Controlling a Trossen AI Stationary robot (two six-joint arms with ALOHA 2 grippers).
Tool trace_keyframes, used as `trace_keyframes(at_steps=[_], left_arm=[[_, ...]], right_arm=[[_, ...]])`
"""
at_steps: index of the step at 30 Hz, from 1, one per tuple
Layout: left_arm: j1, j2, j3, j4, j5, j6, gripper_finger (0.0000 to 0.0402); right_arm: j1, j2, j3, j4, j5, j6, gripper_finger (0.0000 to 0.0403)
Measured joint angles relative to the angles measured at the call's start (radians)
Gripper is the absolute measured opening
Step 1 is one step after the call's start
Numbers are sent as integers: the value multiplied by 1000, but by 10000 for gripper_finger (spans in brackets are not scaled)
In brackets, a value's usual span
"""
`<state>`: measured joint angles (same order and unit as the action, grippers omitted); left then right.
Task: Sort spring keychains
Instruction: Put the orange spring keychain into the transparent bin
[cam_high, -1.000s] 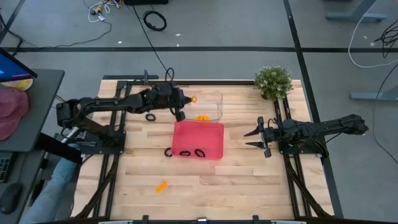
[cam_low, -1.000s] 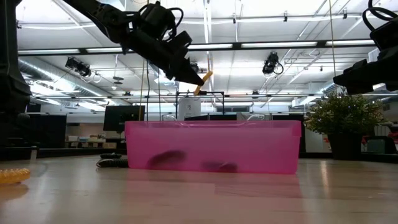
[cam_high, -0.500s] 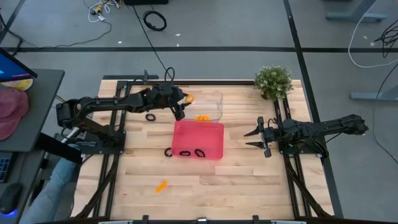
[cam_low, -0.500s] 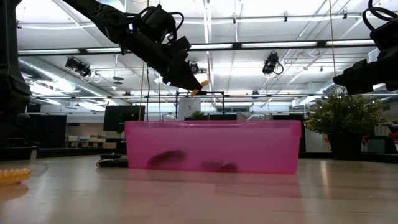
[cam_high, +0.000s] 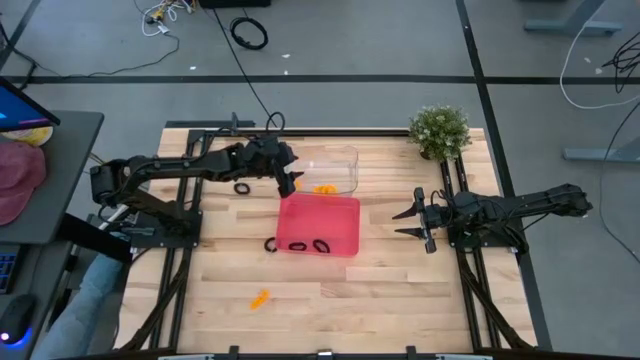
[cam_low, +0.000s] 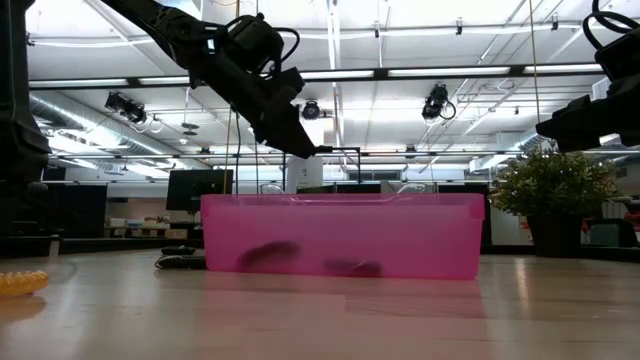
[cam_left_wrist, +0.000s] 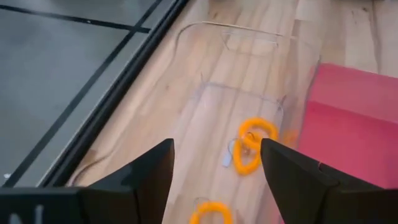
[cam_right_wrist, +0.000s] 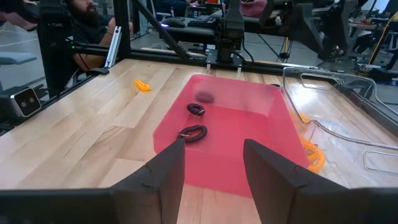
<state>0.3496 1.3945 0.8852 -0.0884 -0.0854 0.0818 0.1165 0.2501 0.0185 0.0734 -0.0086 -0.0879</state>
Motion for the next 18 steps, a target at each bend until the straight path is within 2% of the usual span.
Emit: trace_keyframes(at_steps=[4,11,18], left_arm=[[0,0,0,-21,46,-27,237],[-11,0,0,-107,257,-105,238],[-93,0,0,-185,282,-126,236]], right_arm=[[0,0,0,0,0,0,166],[0,0,0,0,0,0,166],[0,0,0,0,0,0,166]])
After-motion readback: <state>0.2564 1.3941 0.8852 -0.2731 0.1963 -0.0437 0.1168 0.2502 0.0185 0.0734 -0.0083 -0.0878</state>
